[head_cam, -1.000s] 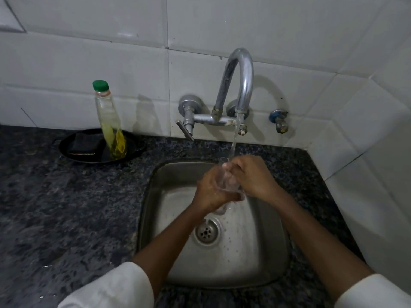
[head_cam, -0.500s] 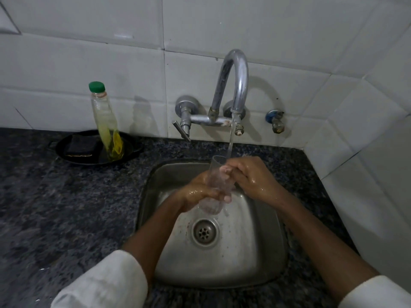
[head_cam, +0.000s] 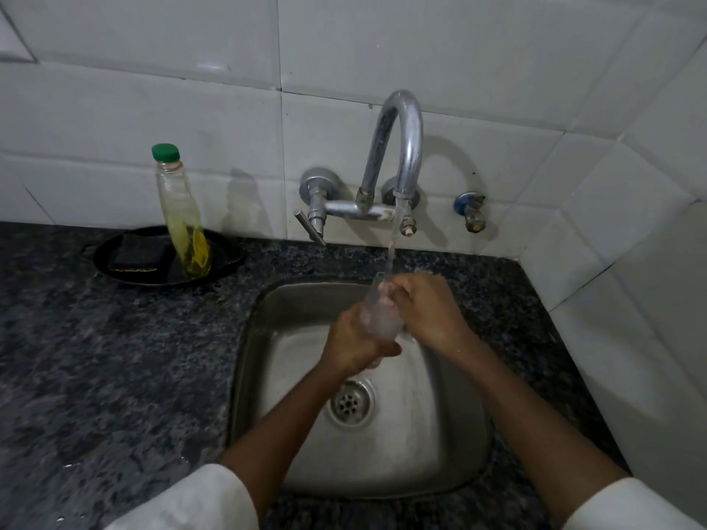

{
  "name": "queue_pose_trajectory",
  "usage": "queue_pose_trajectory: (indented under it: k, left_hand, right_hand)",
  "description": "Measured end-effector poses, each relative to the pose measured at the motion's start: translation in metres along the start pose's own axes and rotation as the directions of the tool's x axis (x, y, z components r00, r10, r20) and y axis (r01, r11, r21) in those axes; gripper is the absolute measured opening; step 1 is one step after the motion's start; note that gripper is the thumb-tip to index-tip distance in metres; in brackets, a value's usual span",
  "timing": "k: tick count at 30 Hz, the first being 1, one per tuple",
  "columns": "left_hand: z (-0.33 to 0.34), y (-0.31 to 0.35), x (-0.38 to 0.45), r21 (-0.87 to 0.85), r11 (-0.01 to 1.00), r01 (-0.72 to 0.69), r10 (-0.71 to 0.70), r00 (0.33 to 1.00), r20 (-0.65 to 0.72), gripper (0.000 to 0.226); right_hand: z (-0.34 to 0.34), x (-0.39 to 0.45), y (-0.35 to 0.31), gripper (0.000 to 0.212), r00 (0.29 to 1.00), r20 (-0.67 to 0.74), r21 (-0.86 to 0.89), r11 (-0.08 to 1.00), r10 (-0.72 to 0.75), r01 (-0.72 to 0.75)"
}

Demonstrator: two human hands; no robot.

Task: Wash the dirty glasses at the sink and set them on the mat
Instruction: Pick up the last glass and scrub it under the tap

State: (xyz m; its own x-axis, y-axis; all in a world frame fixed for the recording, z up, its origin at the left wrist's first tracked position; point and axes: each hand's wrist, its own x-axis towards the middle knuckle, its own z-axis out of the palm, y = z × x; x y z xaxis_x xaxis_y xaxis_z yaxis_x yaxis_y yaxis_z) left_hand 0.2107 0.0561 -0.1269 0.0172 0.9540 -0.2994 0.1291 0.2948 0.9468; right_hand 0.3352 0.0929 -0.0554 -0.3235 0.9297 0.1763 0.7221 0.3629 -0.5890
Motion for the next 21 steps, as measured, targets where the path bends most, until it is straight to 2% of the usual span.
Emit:
queue_pose_trajectory:
  k: [1,2,4,6,7,8,9,10,11,12,13,14,15,16,17,19,21]
  left_hand:
    - [0.004,-0.003,0.001,0.071,0.997,-0.031,0.037,0.996,-0.077,0.062]
    - [0.001,-0.004,0.002,0.102,0.994,-0.044,0.049,0.997,-0.054,0.064]
    - [-0.018,0.003,0.005,0.011,1.000,0.009,-0.011,0.980,0.201,0.064]
    - [-0.036,0.009,0.004,-0.185,0.977,0.103,-0.004,0.884,0.468,0.058]
    - [-0.039,0.010,0.004,-0.258,0.957,0.133,0.024,0.850,0.526,0.053]
    - [-0.038,0.012,0.003,-0.267,0.955,0.130,0.034,0.846,0.532,0.049]
    - [-0.032,0.010,0.005,-0.206,0.975,0.078,0.030,0.881,0.472,0.046]
    - [-0.024,0.010,0.005,-0.059,0.998,-0.001,0.022,0.932,0.361,0.047]
    - [-0.017,0.009,0.008,0.164,0.984,-0.067,0.030,0.975,0.219,0.055]
    - [-0.012,0.010,0.010,0.385,0.916,-0.112,0.080,0.992,0.100,0.065]
    - [-0.009,0.011,0.007,0.550,0.825,-0.134,0.136,0.990,0.038,0.075]
    - [-0.009,0.011,0.005,0.649,0.745,-0.155,0.184,0.983,0.024,0.082]
    - [-0.013,0.009,0.005,0.699,0.691,-0.186,0.214,0.976,0.048,0.087]
    - [-0.019,0.009,0.003,0.709,0.666,-0.230,0.238,0.967,0.089,0.089]
    - [-0.028,0.009,0.000,0.663,0.695,-0.278,0.267,0.956,0.121,0.089]
    - [-0.041,0.010,-0.007,0.396,0.851,-0.346,0.335,0.937,0.099,0.079]
    - [-0.042,0.008,-0.012,0.163,0.902,-0.400,0.407,0.913,-0.012,0.067]
  right_hand:
    - [0.001,0.000,0.003,0.035,0.999,-0.015,0.005,0.999,0.043,-0.043]
    - [0.000,-0.001,0.006,0.034,0.999,-0.021,0.026,0.999,0.039,-0.039]
    - [-0.003,-0.005,0.009,0.035,0.998,0.010,0.057,0.997,-0.058,0.058]
    - [-0.005,-0.011,0.003,0.040,0.984,0.088,0.078,0.986,-0.156,0.149]
    - [-0.003,-0.013,-0.001,0.043,0.979,0.104,0.081,0.983,-0.173,0.165]
    - [-0.001,-0.014,-0.003,0.042,0.983,0.090,0.080,0.985,-0.159,0.152]
    - [0.002,-0.013,-0.004,0.039,0.991,0.063,0.068,0.992,-0.114,0.110]
    - [0.004,-0.012,-0.004,0.037,0.998,0.035,0.026,0.999,-0.048,0.047]
    - [0.006,-0.011,-0.005,0.037,0.999,0.028,-0.050,0.998,0.044,-0.043]
    - [0.009,-0.013,-0.005,0.037,0.988,0.034,-0.121,0.982,0.150,-0.145]
    - [0.012,-0.016,-0.004,0.036,0.965,0.040,-0.121,0.960,0.258,-0.252]
    - [0.015,-0.018,-0.001,0.034,0.934,0.034,-0.016,0.935,0.355,-0.354]
    - [0.016,-0.018,0.002,0.031,0.892,0.032,0.169,0.877,0.451,-0.450]
    - [0.017,-0.019,0.004,0.030,0.834,0.042,0.366,0.768,0.551,-0.526]
    - [0.019,-0.020,0.009,0.033,0.770,0.081,0.523,0.631,0.633,-0.573]
    - [0.026,-0.023,0.023,0.038,0.649,0.227,0.721,0.323,0.726,-0.613]
    - [0.042,-0.027,0.034,0.042,0.554,0.437,0.789,-0.006,0.709,-0.615]
